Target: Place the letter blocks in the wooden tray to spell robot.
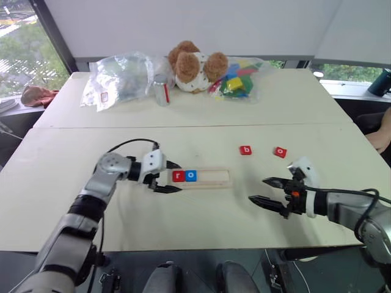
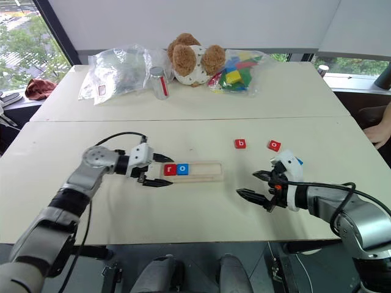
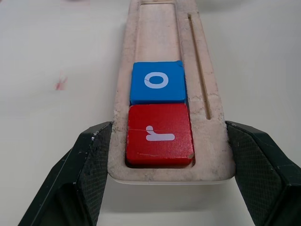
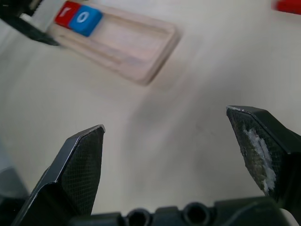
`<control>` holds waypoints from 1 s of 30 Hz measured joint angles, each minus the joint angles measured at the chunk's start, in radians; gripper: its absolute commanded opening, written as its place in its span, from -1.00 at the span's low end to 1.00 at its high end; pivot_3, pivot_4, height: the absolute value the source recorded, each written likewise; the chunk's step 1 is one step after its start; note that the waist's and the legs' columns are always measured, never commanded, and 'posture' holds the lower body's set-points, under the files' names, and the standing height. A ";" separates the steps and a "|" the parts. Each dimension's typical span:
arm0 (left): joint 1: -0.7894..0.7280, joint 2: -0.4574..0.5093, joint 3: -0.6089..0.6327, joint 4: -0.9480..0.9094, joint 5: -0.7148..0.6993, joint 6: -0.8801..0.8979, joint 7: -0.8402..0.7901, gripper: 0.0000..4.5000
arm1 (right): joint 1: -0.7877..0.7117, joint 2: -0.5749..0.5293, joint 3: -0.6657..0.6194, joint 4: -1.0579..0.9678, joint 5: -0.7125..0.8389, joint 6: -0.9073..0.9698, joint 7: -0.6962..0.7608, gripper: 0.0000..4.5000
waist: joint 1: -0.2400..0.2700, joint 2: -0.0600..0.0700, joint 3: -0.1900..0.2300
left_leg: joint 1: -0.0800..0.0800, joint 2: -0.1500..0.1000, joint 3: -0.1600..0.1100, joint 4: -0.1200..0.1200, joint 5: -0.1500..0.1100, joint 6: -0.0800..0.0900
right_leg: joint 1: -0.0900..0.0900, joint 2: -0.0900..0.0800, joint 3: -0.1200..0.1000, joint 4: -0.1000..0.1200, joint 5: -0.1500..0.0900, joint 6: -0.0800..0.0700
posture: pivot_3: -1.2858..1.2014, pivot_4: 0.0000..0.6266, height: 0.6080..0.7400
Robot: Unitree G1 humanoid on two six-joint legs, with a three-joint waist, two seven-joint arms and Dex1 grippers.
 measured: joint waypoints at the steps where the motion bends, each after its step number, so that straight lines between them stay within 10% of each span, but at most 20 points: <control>1: -0.020 -0.025 -0.010 0.047 0.012 -0.026 -0.004 0.38 | 0.012 0.000 -0.003 0.001 -0.024 -0.012 -0.020 1.00 | -0.002 0.000 0.000 | 0.000 0.000 0.000 0.000 0.000 0.000 | 0.000 0.001 0.000 0.000 0.000 0.000 | 0.03 -0.52 1.00; 5: -0.110 -0.104 -0.023 0.230 0.051 -0.113 -0.008 0.38 | 0.038 0.026 -0.018 0.003 -0.073 -0.032 -0.082 1.00 | 0.001 -0.001 0.000 | 0.000 0.000 0.001 0.002 0.000 0.000 | 0.000 0.002 -0.001 0.002 0.000 0.000 | 0.03 -0.52 1.00; 8: -0.137 -0.122 -0.018 0.286 0.059 -0.139 -0.007 0.96 | 0.041 0.049 -0.028 -0.016 -0.077 -0.031 -0.111 1.00 | 0.001 -0.001 0.000 | 0.001 0.000 0.001 0.002 0.000 0.001 | 0.001 0.003 -0.001 0.002 0.000 0.000 | 0.03 -0.52 1.00; 19: -0.099 -0.133 0.018 0.257 0.050 -0.122 -0.027 0.98 | -0.091 0.158 -0.021 0.025 -0.129 -0.020 -0.261 1.00 | -0.001 -0.001 0.000 | 0.001 0.000 0.000 0.003 0.000 0.000 | 0.001 0.004 0.000 0.003 0.000 0.000 | 0.03 -0.52 1.00; 30: 0.036 0.216 0.113 -0.228 -0.077 0.306 -0.155 0.98 | -0.444 0.434 0.147 0.353 -0.273 0.023 -0.467 1.00 | -0.024 0.000 0.000 | 0.000 0.002 -0.001 0.001 0.001 -0.001 | -0.001 0.004 0.001 0.004 0.000 0.000 | 0.03 -0.52 1.00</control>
